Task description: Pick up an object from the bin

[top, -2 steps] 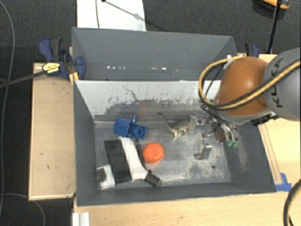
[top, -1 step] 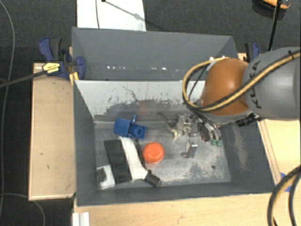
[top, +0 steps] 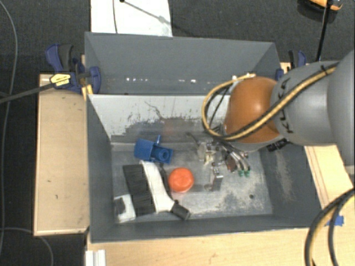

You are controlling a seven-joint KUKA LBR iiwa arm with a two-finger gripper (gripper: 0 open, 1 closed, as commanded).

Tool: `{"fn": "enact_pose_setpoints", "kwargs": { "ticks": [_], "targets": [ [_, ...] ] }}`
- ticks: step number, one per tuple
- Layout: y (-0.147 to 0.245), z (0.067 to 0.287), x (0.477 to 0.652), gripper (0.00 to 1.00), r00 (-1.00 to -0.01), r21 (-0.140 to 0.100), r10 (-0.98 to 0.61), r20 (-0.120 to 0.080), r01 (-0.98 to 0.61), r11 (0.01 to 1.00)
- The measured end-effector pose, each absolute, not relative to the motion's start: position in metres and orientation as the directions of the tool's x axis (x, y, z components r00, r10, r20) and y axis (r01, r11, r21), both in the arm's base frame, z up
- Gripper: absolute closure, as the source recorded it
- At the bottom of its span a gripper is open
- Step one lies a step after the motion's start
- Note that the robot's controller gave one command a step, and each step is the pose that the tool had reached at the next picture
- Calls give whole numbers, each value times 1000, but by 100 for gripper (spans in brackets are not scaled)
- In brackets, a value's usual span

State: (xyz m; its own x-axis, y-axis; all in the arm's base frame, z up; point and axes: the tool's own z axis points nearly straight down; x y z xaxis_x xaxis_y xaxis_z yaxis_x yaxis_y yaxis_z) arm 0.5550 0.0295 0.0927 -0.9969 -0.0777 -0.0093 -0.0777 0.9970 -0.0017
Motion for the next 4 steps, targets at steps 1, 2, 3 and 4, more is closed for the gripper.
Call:
{"fn": "enact_pose_setpoints", "kwargs": {
  "ticks": [1,2,3,4],
  "targets": [
    [54,88,558,0,-982,-1,-187,-10,-187,982],
    [75,79,545,0,-978,-2,-209,-10,-209,978],
    [120,71,552,100,-879,-4,-476,-15,-476,879],
    [120,71,552,100,-880,-4,-476,-15,-475,880]
  ]
}}
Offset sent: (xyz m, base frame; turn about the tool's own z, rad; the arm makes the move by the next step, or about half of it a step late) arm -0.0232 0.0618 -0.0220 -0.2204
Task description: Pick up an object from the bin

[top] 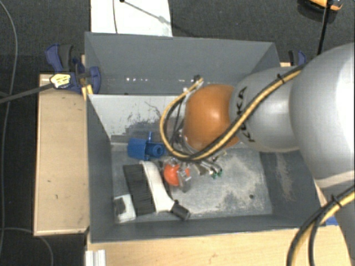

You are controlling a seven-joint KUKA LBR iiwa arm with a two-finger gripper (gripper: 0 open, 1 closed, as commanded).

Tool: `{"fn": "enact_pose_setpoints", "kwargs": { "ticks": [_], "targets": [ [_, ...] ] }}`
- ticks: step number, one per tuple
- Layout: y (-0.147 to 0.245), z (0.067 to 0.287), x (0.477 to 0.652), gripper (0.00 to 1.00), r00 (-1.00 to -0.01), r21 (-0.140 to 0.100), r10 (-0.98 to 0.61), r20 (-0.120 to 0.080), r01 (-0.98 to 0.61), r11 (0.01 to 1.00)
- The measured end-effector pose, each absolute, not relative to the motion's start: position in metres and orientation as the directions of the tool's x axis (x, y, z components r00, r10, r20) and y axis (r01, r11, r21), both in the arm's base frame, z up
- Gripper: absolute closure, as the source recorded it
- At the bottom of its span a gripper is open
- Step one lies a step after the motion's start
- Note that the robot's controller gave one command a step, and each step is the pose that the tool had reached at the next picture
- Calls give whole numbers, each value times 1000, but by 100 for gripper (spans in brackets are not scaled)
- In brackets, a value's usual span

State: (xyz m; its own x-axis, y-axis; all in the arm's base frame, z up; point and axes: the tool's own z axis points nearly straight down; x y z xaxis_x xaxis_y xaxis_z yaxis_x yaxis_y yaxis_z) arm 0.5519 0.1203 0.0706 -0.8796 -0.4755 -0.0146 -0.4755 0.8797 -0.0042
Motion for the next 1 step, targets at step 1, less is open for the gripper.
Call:
{"fn": "enact_pose_setpoints", "kwargs": {
  "ticks": [1],
  "targets": [
    [135,266,565,100,-853,-9,-522,-27,-522,853]
  ]
}}
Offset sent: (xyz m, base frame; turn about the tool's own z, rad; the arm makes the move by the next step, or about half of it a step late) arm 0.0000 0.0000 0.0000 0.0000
